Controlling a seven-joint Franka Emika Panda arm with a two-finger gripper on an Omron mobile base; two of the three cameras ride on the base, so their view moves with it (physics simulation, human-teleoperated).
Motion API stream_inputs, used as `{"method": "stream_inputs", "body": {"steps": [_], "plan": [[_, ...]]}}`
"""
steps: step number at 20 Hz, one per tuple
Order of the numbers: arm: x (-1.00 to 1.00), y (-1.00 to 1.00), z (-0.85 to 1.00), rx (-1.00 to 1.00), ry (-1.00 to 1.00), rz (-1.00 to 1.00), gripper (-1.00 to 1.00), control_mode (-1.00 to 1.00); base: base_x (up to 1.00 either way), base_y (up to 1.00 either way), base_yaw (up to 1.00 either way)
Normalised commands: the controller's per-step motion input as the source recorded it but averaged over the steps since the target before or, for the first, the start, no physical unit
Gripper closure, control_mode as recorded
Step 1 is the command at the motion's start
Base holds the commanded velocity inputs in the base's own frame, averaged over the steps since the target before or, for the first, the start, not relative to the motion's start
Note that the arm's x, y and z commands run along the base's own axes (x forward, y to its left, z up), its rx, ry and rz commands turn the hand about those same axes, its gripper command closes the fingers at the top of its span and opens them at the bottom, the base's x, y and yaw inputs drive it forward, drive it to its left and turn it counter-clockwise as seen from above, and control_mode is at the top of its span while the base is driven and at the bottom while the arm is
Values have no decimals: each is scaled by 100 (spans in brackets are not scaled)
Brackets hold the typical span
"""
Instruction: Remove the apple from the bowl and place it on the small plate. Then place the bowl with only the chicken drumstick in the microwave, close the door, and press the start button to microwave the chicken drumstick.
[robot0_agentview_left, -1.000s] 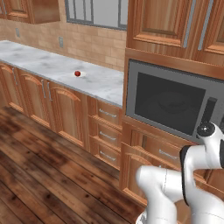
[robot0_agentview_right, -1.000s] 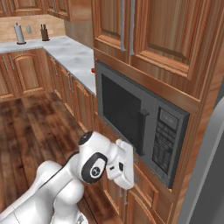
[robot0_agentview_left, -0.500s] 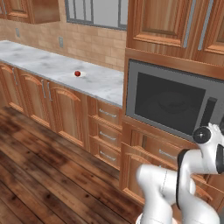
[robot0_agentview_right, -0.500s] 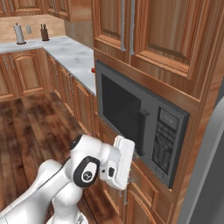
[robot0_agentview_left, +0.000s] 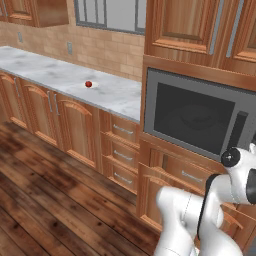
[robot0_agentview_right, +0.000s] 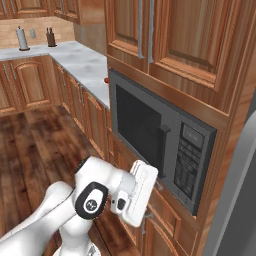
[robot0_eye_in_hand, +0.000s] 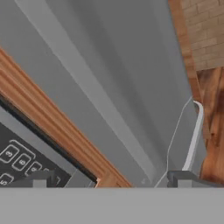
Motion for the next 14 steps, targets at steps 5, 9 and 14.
{"method": "stream_inputs", "body": {"steps": [5,9,14], "plan": [[0,-6,-30,-1,-1,-6,-100,-100,0,0,0],[6,-8,-52,0,-7,1,-100,-100,0,0,0],[17,-12,-46,0,-9,4,-100,-100,0,0,0]]}}
